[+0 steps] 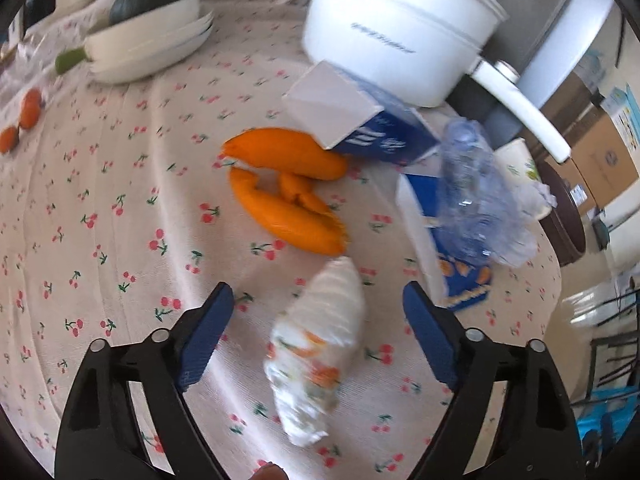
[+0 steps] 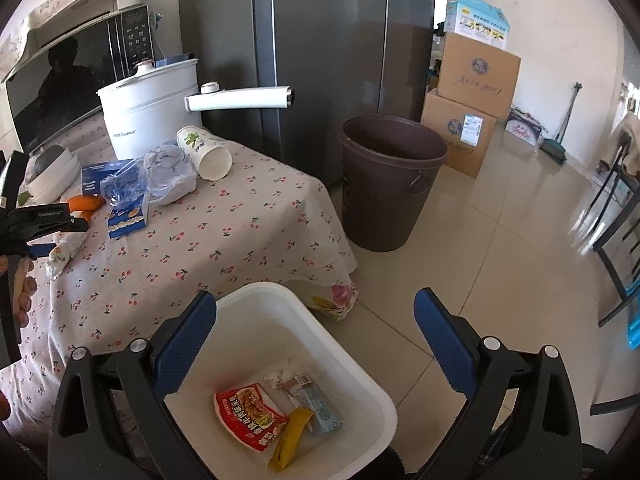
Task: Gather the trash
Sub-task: 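Grasp the white orange-printed bag with the left tool while the right tool moves toward the paper cup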
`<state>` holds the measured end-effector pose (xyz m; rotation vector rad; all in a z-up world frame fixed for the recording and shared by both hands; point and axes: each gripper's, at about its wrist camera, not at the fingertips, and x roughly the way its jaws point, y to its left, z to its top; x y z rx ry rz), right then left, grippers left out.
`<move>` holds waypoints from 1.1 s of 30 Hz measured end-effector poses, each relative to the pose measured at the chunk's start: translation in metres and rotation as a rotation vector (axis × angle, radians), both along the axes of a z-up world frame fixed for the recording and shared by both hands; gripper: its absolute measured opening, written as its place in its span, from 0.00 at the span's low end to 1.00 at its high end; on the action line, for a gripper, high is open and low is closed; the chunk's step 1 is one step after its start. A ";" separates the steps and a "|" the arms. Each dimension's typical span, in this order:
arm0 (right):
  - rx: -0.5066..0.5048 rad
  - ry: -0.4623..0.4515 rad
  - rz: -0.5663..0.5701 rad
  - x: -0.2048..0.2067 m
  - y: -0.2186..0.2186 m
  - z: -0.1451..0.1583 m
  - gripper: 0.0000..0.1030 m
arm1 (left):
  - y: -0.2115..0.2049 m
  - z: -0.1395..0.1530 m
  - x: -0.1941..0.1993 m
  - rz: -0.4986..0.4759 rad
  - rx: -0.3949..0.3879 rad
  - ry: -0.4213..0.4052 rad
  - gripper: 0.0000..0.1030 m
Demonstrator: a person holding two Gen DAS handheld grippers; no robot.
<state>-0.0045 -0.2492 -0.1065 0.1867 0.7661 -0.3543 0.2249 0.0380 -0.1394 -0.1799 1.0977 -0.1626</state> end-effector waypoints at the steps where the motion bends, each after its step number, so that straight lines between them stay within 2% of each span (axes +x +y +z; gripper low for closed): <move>1: 0.006 0.003 0.002 0.001 0.000 -0.001 0.93 | -0.001 0.001 0.000 -0.005 0.011 -0.011 0.77; 5: 0.023 0.006 0.012 0.003 0.003 -0.001 0.93 | -0.014 0.000 -0.004 -0.043 0.085 -0.027 0.72; 7: 0.025 0.008 0.017 0.005 0.005 -0.001 0.93 | -0.024 0.000 -0.007 -0.058 0.167 -0.040 0.60; 9: 0.031 0.010 0.027 0.006 0.008 -0.002 0.93 | -0.024 0.000 -0.008 -0.066 0.195 -0.048 0.39; 10: 0.033 0.012 0.029 0.007 0.008 -0.002 0.93 | -0.022 0.001 -0.008 -0.069 0.180 -0.048 0.34; 13: 0.043 0.010 0.036 0.008 0.010 -0.002 0.93 | -0.008 0.005 -0.009 -0.063 0.083 -0.023 0.33; 19: 0.043 0.003 0.057 0.011 0.017 0.001 0.93 | 0.015 0.020 -0.016 -0.037 -0.037 -0.029 0.32; 25: 0.030 0.005 0.105 0.027 0.029 0.013 0.93 | 0.038 0.051 -0.029 -0.025 -0.249 -0.048 0.32; 28: 0.072 -0.006 0.137 0.048 0.027 0.030 0.93 | 0.046 0.063 -0.033 -0.017 -0.350 -0.054 0.32; 33: 0.004 -0.010 0.175 0.125 0.020 0.053 0.93 | 0.043 0.078 -0.040 -0.025 -0.377 -0.081 0.32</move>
